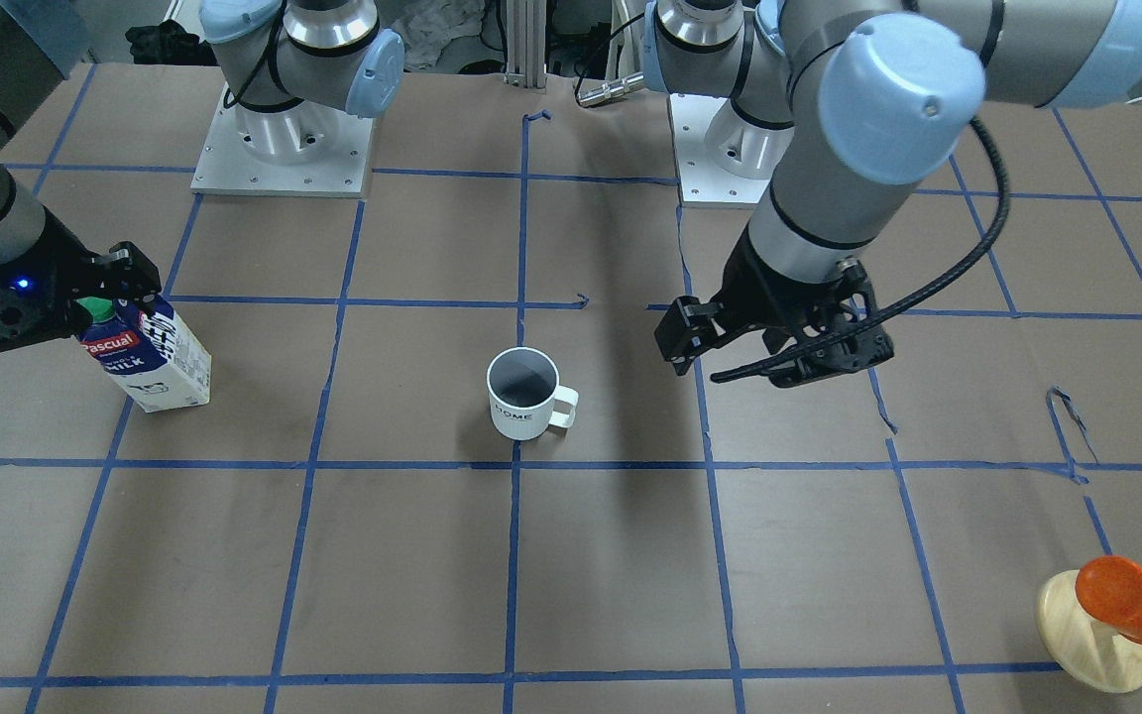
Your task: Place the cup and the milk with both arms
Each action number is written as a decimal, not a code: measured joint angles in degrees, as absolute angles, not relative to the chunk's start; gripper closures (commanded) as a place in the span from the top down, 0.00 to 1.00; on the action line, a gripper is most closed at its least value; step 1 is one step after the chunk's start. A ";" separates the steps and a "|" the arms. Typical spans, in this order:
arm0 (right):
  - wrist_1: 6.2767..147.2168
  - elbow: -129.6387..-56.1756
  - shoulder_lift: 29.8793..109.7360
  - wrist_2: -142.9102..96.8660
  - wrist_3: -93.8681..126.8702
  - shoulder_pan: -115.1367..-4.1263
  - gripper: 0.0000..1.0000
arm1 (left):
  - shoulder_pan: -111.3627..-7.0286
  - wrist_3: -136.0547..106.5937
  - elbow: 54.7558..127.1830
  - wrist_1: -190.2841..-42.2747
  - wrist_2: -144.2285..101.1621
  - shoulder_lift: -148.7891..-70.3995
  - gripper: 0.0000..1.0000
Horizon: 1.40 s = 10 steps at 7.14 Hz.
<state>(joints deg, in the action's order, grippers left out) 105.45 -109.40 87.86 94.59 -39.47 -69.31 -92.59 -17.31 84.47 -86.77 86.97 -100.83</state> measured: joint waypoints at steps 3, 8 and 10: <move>105.45 -109.48 87.89 96.27 -39.33 -69.21 0.34 | -86.55 -1.63 84.61 -91.75 87.72 -96.13 1.00; 103.10 -102.86 87.62 93.34 -28.99 -72.68 0.35 | -83.18 6.40 87.34 -94.30 88.69 -92.59 1.00; 102.73 -99.29 85.48 91.37 -14.31 -82.42 0.36 | -83.75 6.21 88.44 -94.30 87.58 -91.12 1.00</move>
<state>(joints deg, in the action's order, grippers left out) 102.73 -99.29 85.48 91.37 -14.31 -82.42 -83.75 6.21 88.44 -94.30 87.58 -91.12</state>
